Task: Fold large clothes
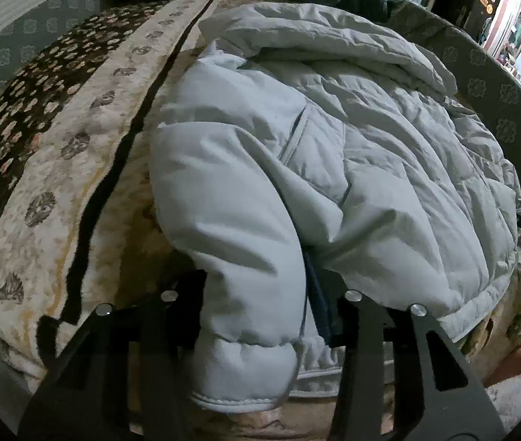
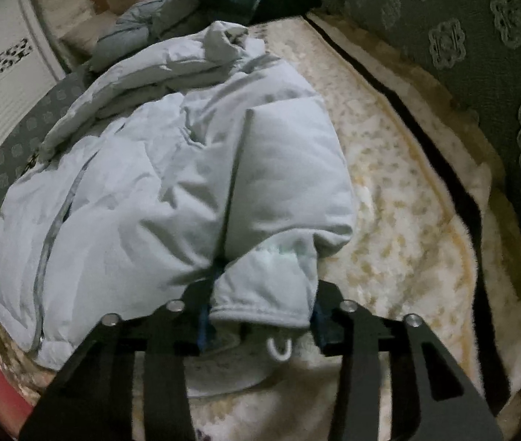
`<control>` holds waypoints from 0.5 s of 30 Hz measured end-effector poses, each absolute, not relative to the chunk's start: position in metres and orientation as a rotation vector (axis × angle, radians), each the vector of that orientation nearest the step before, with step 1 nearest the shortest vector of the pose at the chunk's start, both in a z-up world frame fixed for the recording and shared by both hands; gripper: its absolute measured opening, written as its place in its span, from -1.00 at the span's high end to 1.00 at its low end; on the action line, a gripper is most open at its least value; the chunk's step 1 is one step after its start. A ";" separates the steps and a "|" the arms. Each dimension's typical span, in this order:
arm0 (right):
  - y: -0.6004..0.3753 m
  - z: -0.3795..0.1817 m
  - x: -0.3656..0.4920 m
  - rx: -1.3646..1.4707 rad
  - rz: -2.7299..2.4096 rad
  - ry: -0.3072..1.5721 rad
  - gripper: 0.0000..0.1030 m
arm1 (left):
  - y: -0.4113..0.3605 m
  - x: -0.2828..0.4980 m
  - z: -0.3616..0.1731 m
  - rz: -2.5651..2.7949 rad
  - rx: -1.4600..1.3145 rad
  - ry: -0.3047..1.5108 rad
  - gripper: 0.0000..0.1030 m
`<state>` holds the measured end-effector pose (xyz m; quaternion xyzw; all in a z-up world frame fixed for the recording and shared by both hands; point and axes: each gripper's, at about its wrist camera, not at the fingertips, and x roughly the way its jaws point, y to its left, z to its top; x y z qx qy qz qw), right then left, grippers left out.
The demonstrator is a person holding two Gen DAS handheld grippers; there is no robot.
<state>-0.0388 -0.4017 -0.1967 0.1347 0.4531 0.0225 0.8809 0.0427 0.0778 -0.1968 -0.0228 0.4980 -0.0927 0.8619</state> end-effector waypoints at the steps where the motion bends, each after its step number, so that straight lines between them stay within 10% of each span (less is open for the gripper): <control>1: -0.402 -0.197 -0.039 0.285 0.050 0.945 0.11 | 0.078 0.043 -0.196 -0.198 -0.052 1.047 0.26; 15: -0.386 -0.139 -0.040 0.100 0.091 0.781 0.57 | 0.067 0.065 -0.177 -0.247 -0.046 1.100 0.49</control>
